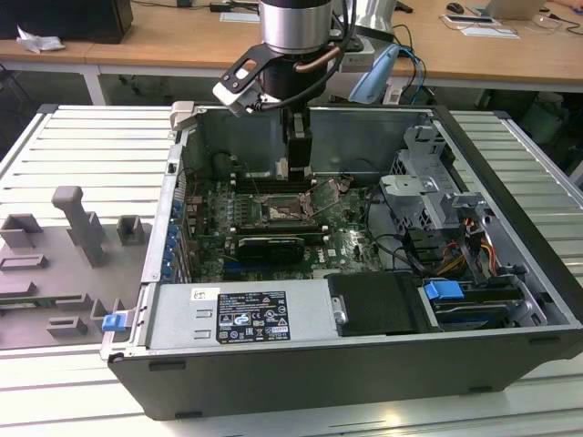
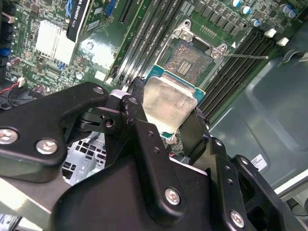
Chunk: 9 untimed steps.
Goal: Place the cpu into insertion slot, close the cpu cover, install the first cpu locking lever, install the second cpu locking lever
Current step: 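Place the cpu into insertion slot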
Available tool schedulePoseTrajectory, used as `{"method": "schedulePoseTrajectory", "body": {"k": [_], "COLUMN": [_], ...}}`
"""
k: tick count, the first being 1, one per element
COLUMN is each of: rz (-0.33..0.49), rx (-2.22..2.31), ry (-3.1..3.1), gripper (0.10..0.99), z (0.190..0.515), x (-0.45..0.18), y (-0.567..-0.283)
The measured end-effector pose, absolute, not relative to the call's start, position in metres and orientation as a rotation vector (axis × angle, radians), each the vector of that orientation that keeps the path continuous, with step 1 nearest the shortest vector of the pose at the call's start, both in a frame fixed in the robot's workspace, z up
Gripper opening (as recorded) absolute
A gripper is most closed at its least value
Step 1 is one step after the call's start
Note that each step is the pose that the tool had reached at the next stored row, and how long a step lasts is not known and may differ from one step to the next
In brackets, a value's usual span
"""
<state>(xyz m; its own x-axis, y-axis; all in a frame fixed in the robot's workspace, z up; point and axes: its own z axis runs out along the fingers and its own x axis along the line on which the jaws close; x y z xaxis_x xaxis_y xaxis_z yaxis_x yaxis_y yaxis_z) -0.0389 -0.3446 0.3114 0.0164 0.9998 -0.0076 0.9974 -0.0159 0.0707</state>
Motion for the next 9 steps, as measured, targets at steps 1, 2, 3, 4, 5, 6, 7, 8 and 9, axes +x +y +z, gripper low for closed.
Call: {"method": "schedulePoseTrajectory", "body": {"k": [1,2,3,4,5,6,7,8,9], "rz": [0.068,0.068,0.068,0.068,0.068,0.068,0.067,0.067,0.067], "rx": [2.199,2.199,2.199,2.199,2.199,2.199,2.199,2.2,2.2], "ry": [2.164,2.164,2.164,2.164,2.164,2.164,2.164,2.164,2.164], "gripper": [0.541,0.541,0.541,0.541,0.541,0.541,0.541,0.541,0.541], "z": [0.3111,0.3107,0.3101,0.3095,0.309,0.3085,0.308,0.3073,0.307], "x": [-0.0389,-0.0389,-0.0389,-0.0389,-0.0389,-0.0389,-0.0389,-0.0389,-0.0389], "y": [-0.3446,-0.3446,-0.3446,-0.3446,-0.3446,-0.3446,-0.3446,-0.3446,-0.3446]}}
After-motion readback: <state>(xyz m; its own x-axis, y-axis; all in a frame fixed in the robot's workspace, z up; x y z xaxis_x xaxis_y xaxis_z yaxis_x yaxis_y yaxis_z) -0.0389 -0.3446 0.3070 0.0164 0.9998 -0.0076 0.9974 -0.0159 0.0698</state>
